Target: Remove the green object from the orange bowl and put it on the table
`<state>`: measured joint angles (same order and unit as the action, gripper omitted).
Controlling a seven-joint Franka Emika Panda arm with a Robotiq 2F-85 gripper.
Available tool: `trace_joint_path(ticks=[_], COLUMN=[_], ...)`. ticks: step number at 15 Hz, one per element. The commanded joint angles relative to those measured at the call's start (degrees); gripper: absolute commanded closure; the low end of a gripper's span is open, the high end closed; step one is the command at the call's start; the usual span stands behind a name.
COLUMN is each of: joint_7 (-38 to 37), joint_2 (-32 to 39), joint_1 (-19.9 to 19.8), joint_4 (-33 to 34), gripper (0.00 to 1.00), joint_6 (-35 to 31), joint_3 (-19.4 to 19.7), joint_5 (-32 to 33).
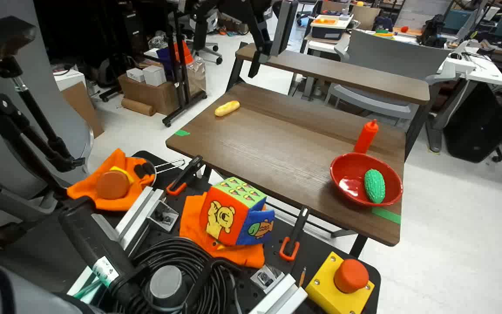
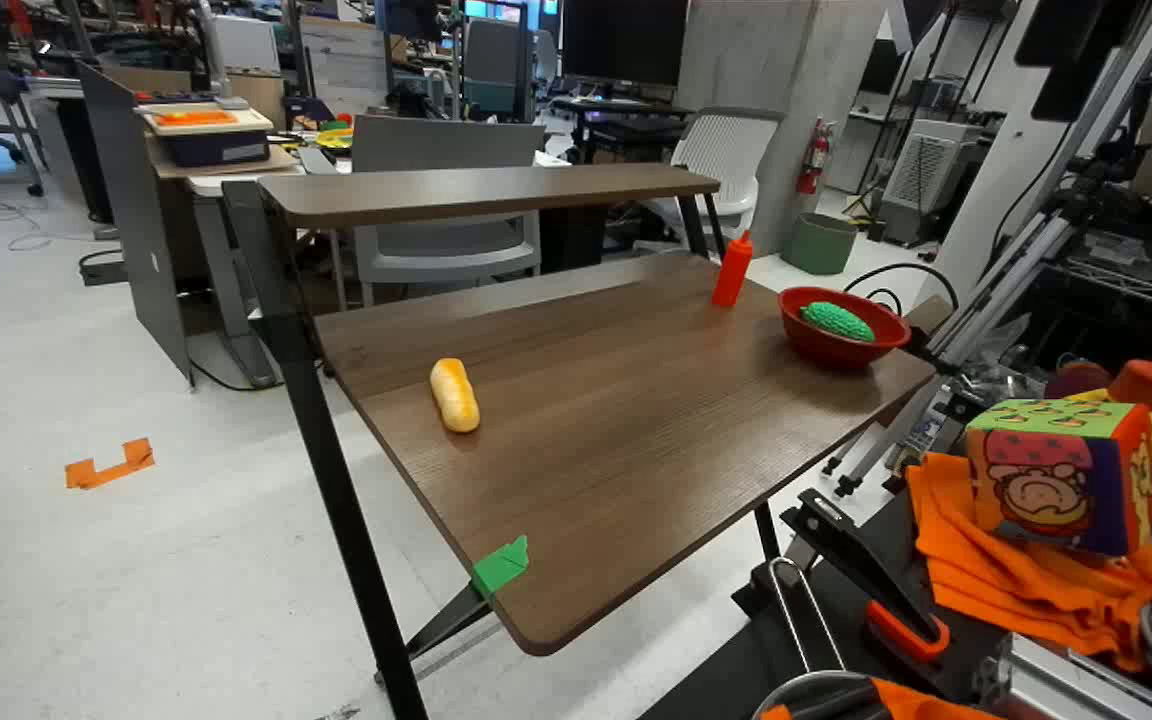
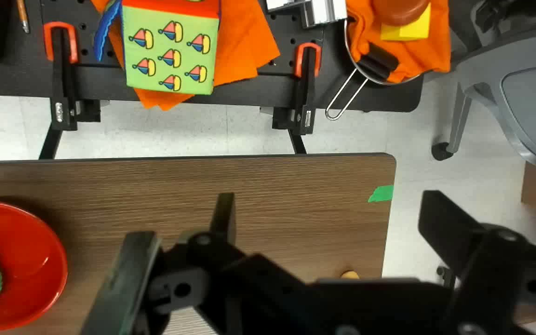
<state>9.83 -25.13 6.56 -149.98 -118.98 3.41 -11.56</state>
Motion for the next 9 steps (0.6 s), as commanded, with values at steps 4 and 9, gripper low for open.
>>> trace_joint_path(ticks=[4,9], joint_7=[0.29,0.59], joint_2=[0.02,1.04], joint_1=[-0.81,-0.87], joint_4=[0.08,1.26], gripper=[0.00,0.00], joint_6=[0.16,-0.57], joint_3=[-0.76,-0.37], joint_5=[-0.33,-0.99])
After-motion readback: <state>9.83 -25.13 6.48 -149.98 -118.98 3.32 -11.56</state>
